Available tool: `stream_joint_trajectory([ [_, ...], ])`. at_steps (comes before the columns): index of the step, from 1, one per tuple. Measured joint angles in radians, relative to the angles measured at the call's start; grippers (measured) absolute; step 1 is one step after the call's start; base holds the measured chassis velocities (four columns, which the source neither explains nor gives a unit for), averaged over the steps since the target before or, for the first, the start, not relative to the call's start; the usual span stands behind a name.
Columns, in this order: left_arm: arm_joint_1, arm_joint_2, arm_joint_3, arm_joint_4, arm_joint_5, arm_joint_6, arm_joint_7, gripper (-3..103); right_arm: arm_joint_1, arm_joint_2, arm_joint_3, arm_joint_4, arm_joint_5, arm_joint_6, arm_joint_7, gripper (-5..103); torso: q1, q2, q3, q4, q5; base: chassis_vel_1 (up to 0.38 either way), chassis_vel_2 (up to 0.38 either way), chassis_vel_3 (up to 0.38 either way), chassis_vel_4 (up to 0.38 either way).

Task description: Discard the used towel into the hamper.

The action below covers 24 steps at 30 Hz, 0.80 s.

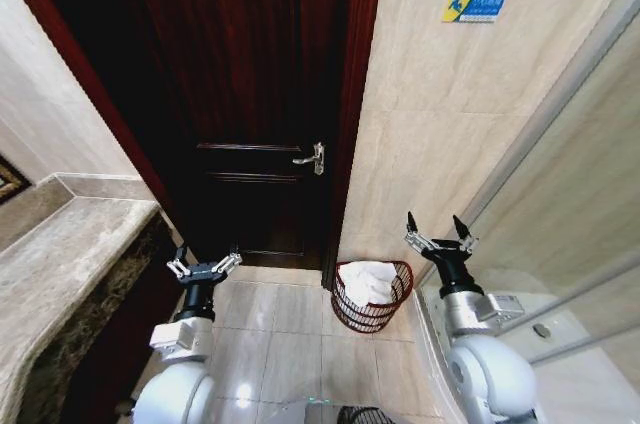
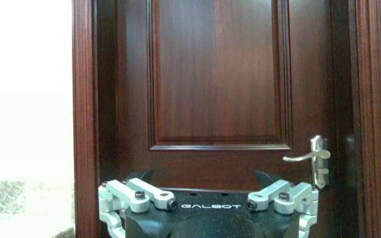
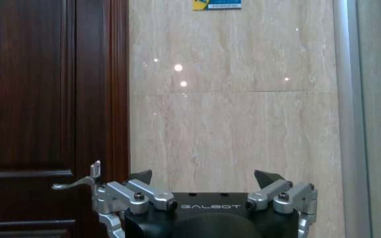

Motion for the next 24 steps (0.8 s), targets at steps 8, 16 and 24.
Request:
stream_joint_trajectory([
  [8,0.000,0.003,-0.003,0.008,-0.001,-0.016,-0.006,100,-0.006,-0.002,-0.004,0.009,-0.025,-0.028,-0.005,100,-0.002,-0.005,-0.003,0.0000,0.0000,0.000,0.000,0.000,0.000],
  [16,-0.001,0.003,-0.001,0.009,0.000,-0.016,-0.014,100,-0.008,-0.002,-0.010,0.009,-0.052,-0.031,-0.001,100,-0.004,-0.009,-0.005,0.0000,0.0000,0.000,0.000,0.000,0.000],
  [24,0.006,0.000,0.005,0.008,0.002,-0.006,-0.013,100,-0.019,0.000,-0.015,0.010,-0.065,-0.032,0.006,100,-0.005,-0.011,-0.006,0.0000,0.0000,0.018,-0.017,-0.031,0.022],
])
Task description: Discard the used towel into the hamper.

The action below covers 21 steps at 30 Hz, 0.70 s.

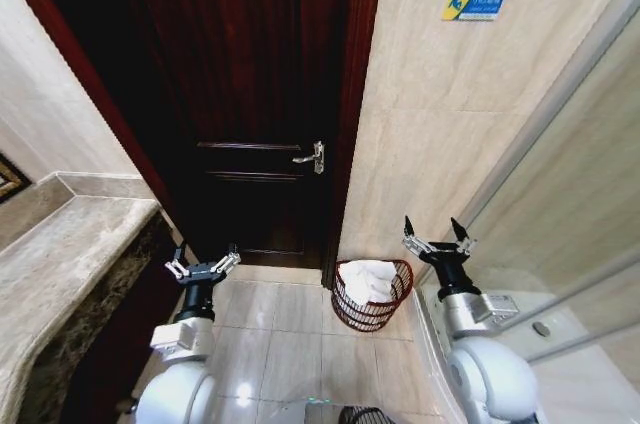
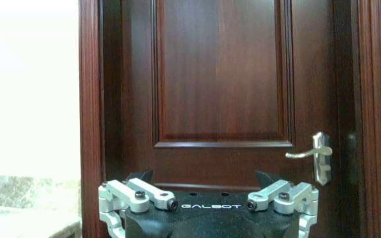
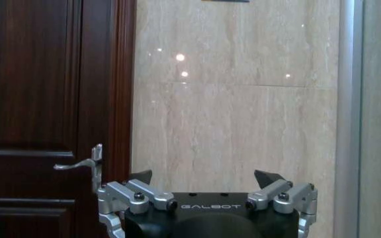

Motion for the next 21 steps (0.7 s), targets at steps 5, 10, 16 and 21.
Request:
stream_joint_trajectory([
  [5,0.004,-0.002,-0.002,0.003,0.000,0.009,0.001,100,-0.015,0.002,0.004,0.004,-0.003,-0.003,-0.002,100,-0.001,-0.001,-0.001,0.0000,0.0001,0.054,-0.060,-0.052,0.059],
  [10,0.012,-0.009,-0.013,0.035,0.000,-0.013,0.037,100,-0.043,0.022,0.012,0.000,-0.007,0.014,-0.028,100,-0.001,-0.002,-0.001,0.0000,0.0000,0.051,-0.049,-0.053,0.049],
  [16,0.031,-0.008,-0.047,0.044,-0.036,-0.063,0.146,100,-0.114,0.051,0.032,-0.005,-0.020,0.075,-0.072,100,-0.001,-0.003,-0.001,-0.0001,0.0001,0.017,-0.013,-0.010,0.021],
  [21,0.049,-0.006,-0.069,0.047,-0.064,-0.081,0.180,100,-0.174,0.070,0.047,-0.012,-0.020,0.140,-0.103,100,-0.002,-0.003,-0.002,-0.0001,-0.0001,0.010,-0.007,-0.016,0.015],
])
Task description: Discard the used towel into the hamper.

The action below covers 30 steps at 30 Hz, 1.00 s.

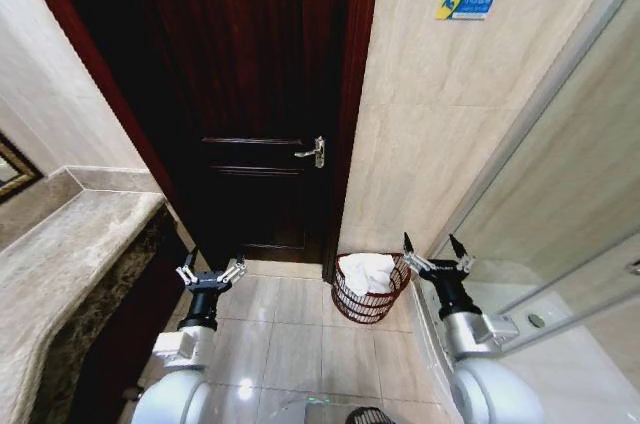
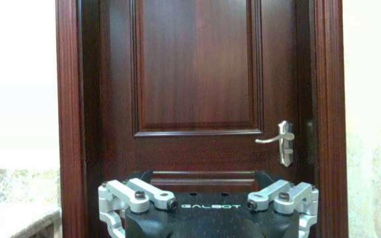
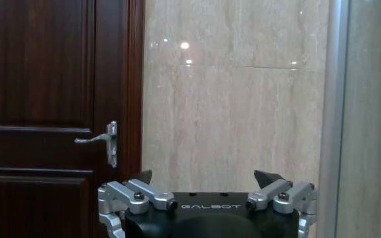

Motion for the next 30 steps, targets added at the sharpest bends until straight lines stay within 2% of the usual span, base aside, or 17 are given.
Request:
stream_joint_trajectory([
  [4,0.016,0.005,-0.026,0.006,-0.018,-0.010,0.027,100,-0.035,0.009,0.001,-0.010,0.000,0.050,-0.012,100,0.000,0.000,0.000,0.0001,0.0001,0.060,-0.067,-0.068,0.070],
  [8,0.010,0.006,-0.026,0.017,-0.019,-0.003,0.030,100,-0.035,0.008,-0.001,-0.022,0.001,0.063,-0.013,100,0.000,-0.001,0.000,0.0001,0.0001,0.067,-0.072,-0.051,0.069],
  [12,-0.006,0.004,0.005,0.038,-0.009,0.039,0.028,100,-0.026,0.008,-0.006,-0.057,0.005,0.079,-0.013,100,0.000,-0.001,0.000,0.0001,0.0001,0.057,-0.046,-0.054,0.058],
  [15,-0.015,0.004,0.013,0.046,-0.002,0.048,0.027,100,-0.024,0.007,-0.007,-0.070,0.008,0.086,-0.012,100,0.000,-0.001,0.000,0.0001,0.0001,0.027,-0.037,-0.045,0.060],
  [19,-0.031,0.003,0.034,0.052,0.010,0.064,0.011,100,-0.036,0.006,-0.008,-0.093,0.015,0.114,-0.010,100,0.000,-0.001,-0.001,0.0001,0.0001,0.058,-0.049,-0.054,0.056],
  [30,-0.046,0.001,0.041,0.041,0.044,0.063,-0.020,100,-0.048,0.006,0.008,-0.099,0.035,0.128,-0.008,100,-0.001,-0.001,-0.001,0.0002,0.0002,0.056,-0.064,-0.052,0.068],
])
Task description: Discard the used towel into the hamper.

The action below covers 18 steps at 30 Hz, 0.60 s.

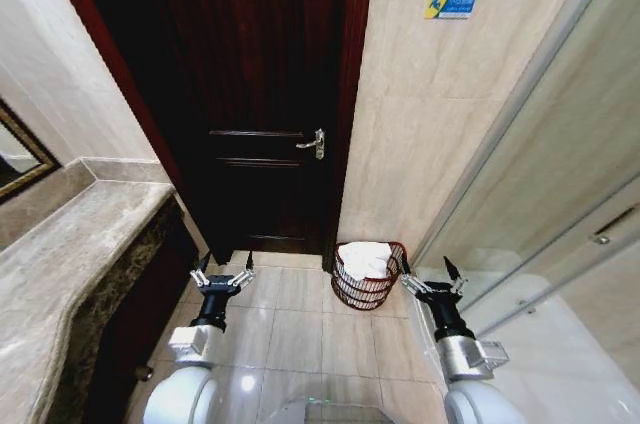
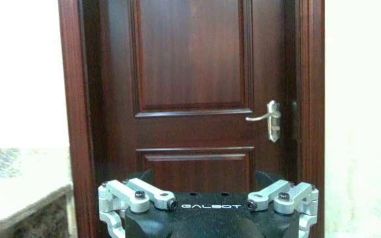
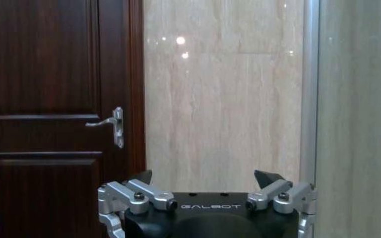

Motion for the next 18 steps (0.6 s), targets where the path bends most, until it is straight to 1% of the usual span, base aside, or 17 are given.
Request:
stream_joint_trajectory([
  [2,0.002,0.000,-0.003,-0.003,0.000,-0.005,-0.001,100,-0.004,0.001,-0.001,0.006,-0.001,0.002,0.000,100,0.000,0.000,0.000,-0.0001,-0.0001,0.075,-0.050,-0.037,0.064],
  [5,0.012,-0.002,-0.011,-0.019,0.001,-0.034,-0.011,100,-0.018,0.008,-0.005,0.032,-0.006,0.006,0.000,100,0.000,0.000,0.000,0.0000,0.0000,0.060,-0.054,-0.048,0.051],
  [6,0.012,-0.002,-0.011,-0.019,0.001,-0.034,-0.011,100,-0.018,0.008,-0.005,0.032,-0.006,0.006,0.000,100,0.000,0.000,0.000,0.0000,0.0000,0.059,-0.054,-0.050,0.056],
  [9,0.009,-0.006,-0.012,-0.033,0.014,-0.063,-0.030,100,-0.021,0.016,-0.002,0.062,-0.008,0.002,0.000,100,0.000,0.000,0.000,-0.0001,0.0000,0.048,-0.056,-0.051,0.065],
  [11,0.003,-0.007,-0.006,-0.043,0.018,-0.063,-0.044,100,-0.019,0.018,0.004,0.075,-0.008,-0.007,0.000,100,0.000,0.000,0.000,0.0000,-0.0001,0.052,-0.067,-0.063,0.072],
  [18,-0.022,-0.010,0.012,-0.041,0.025,-0.061,-0.060,100,-0.002,0.018,0.001,0.084,-0.015,-0.026,0.000,100,0.000,0.000,0.000,-0.0001,0.0000,0.060,-0.071,-0.063,0.066],
])
